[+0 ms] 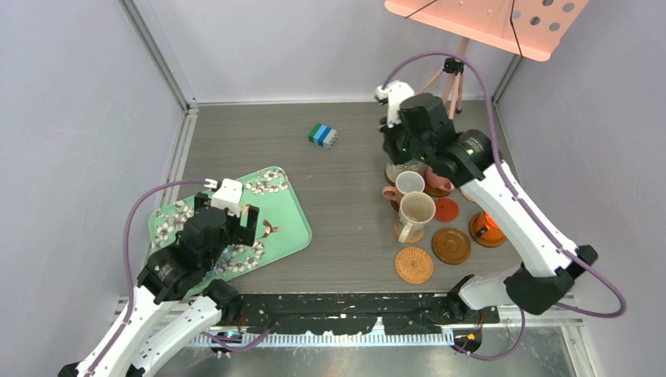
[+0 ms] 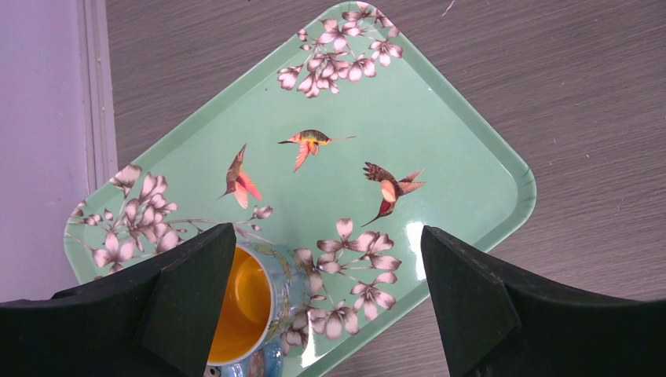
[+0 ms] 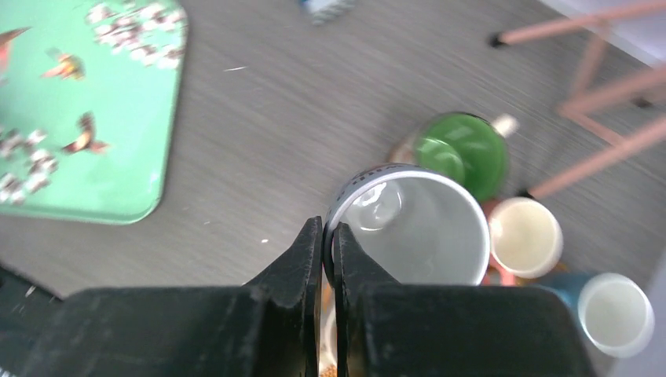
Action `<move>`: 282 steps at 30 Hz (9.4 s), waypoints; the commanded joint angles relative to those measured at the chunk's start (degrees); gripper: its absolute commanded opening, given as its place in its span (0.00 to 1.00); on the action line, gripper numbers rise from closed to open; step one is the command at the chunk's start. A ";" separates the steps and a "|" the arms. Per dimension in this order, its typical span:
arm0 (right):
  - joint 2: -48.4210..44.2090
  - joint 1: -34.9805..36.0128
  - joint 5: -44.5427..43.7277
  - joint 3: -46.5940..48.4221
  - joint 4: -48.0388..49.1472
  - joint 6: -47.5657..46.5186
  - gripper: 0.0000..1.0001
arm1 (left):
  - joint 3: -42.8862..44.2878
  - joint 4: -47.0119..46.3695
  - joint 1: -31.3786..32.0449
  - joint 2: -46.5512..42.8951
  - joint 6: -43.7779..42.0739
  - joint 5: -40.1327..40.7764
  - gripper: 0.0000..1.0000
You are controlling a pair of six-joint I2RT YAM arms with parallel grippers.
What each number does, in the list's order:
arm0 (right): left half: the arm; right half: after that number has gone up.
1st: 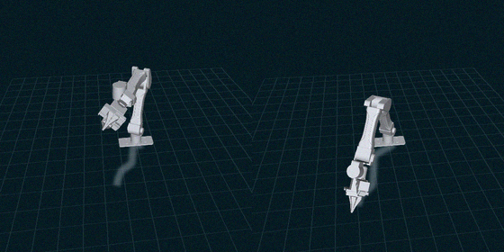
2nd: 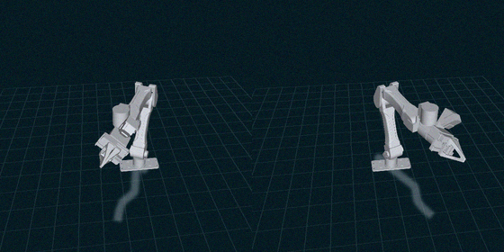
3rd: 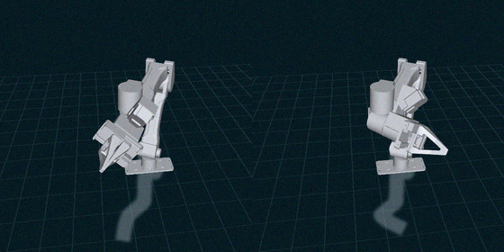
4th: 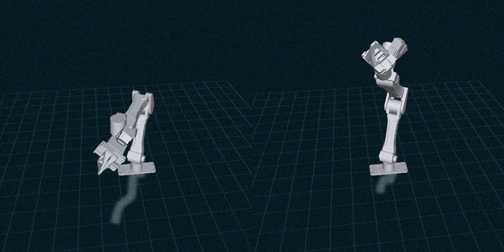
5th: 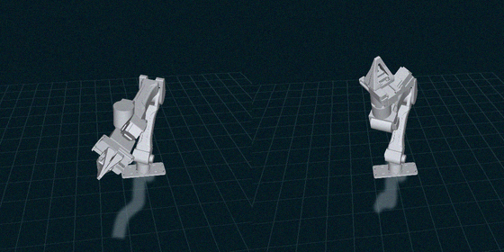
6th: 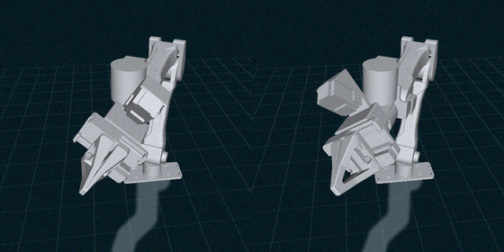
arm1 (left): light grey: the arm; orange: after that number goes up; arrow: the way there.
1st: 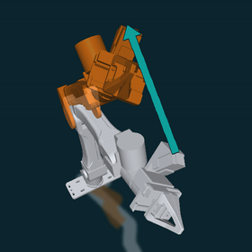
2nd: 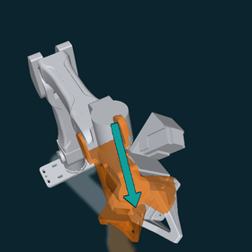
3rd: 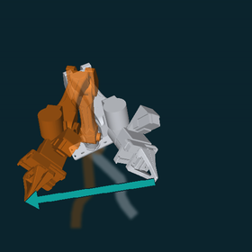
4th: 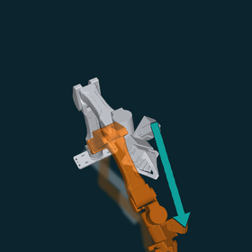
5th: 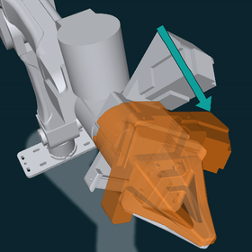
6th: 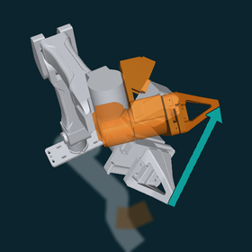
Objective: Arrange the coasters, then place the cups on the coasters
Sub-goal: Pick up the cup at the center of the board, then place the cup on the coaster, then pick up the cup from the tray, then place the cup at the center of the board, then pick up the cup at the center of the board, then place the cup on the coaster.
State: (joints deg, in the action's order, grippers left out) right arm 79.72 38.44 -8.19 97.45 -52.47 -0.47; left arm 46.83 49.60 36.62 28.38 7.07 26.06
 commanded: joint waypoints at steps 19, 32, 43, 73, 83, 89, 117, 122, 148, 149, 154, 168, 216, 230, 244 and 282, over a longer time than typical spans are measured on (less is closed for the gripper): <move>-13.92 -23.37 -18.31 -28.20 5.31 13.40 0.05 | 0.02 -1.57 -0.14 -0.43 0.14 -1.89 0.97; -11.52 -27.97 -15.08 -38.12 13.62 18.03 0.05 | -0.30 -1.96 -0.10 -1.71 0.22 -2.21 0.98; -8.31 -29.88 -11.49 -42.00 18.43 21.37 0.05 | -0.25 -1.88 -0.12 -1.71 0.22 -1.90 0.99; -3.20 -32.54 -6.52 -46.55 26.08 20.71 0.13 | -0.33 -1.75 -0.15 -1.39 0.22 -1.46 0.99; -4.53 -32.55 -5.72 -43.38 20.43 20.73 0.36 | -0.42 -1.88 -0.15 -1.48 0.22 -1.37 0.99; -7.39 -32.55 -3.88 -39.26 13.97 19.42 0.39 | -0.74 -1.85 -0.15 -1.28 0.14 -0.34 1.00; -22.62 -32.37 17.94 -35.24 14.84 13.08 0.38 | -3.52 4.00 -16.94 18.46 41.17 9.17 0.66; -22.76 -32.37 17.10 -35.37 14.90 12.56 0.39 | -5.53 3.11 -19.99 20.80 43.62 6.67 0.60; -23.79 -31.76 20.05 -35.60 15.44 14.49 0.38 | 9.41 -2.58 -2.21 20.77 16.39 -4.62 0.00; -23.81 -31.69 20.14 -35.51 15.28 14.51 0.38 | 11.41 -1.65 -0.25 22.84 15.87 -4.55 0.00; -24.33 -31.32 20.00 -35.56 15.09 14.57 0.38 | 19.21 -0.82 11.83 33.05 12.23 -3.60 0.00; -23.83 -27.79 19.40 -36.11 14.74 14.94 0.39 | 25.40 -14.97 27.65 49.70 3.14 -13.94 0.00; -12.93 16.92 -3.11 -40.48 16.41 32.92 0.44 | 7.94 -7.51 12.25 12.02 -9.18 8.78 0.99; -6.96 17.76 -5.40 -44.15 21.60 48.16 0.49 | 6.20 -6.51 12.25 10.23 -9.27 11.25 0.99; -2.20 18.78 -10.12 -40.36 19.17 45.08 0.17 | 5.57 -7.07 12.22 9.23 -9.09 14.04 1.00; -24.04 -9.66 -15.38 -12.09 -11.05 40.25 0.05 | 5.88 -6.21 12.25 8.54 -8.20 11.40 1.00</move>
State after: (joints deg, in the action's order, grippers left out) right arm 58.06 32.38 -22.59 80.49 -66.00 34.33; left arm 52.14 44.21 48.95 37.28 -1.74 38.41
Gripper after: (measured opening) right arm 0.150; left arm 0.994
